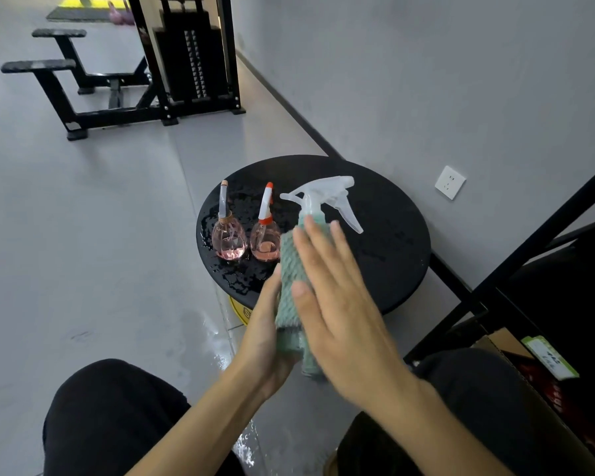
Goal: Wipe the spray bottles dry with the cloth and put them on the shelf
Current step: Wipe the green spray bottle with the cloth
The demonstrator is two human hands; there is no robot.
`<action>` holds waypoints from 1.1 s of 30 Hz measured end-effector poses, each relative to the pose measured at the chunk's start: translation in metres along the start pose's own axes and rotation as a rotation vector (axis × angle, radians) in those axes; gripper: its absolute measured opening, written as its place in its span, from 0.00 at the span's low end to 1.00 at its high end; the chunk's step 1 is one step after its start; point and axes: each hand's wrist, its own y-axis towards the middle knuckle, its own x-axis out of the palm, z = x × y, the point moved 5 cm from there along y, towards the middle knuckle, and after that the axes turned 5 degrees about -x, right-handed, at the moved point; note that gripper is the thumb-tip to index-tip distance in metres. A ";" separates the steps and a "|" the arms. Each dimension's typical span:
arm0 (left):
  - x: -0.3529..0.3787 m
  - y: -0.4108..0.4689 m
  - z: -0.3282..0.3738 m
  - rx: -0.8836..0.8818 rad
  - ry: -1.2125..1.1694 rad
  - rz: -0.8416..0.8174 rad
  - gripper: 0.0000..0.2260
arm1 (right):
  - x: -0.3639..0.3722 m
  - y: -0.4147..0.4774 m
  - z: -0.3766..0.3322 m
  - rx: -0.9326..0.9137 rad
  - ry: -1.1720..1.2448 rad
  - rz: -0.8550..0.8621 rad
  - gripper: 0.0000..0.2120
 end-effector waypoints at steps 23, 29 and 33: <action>-0.002 0.000 -0.015 -0.092 0.079 0.002 0.22 | -0.047 0.028 0.010 0.004 0.216 0.365 0.19; -0.003 0.001 -0.017 -0.127 0.018 -0.009 0.24 | -0.077 0.058 -0.002 -0.111 0.092 0.474 0.19; -0.010 -0.001 -0.021 -0.169 -0.012 0.033 0.26 | -0.082 0.076 -0.007 -0.119 -0.006 0.402 0.19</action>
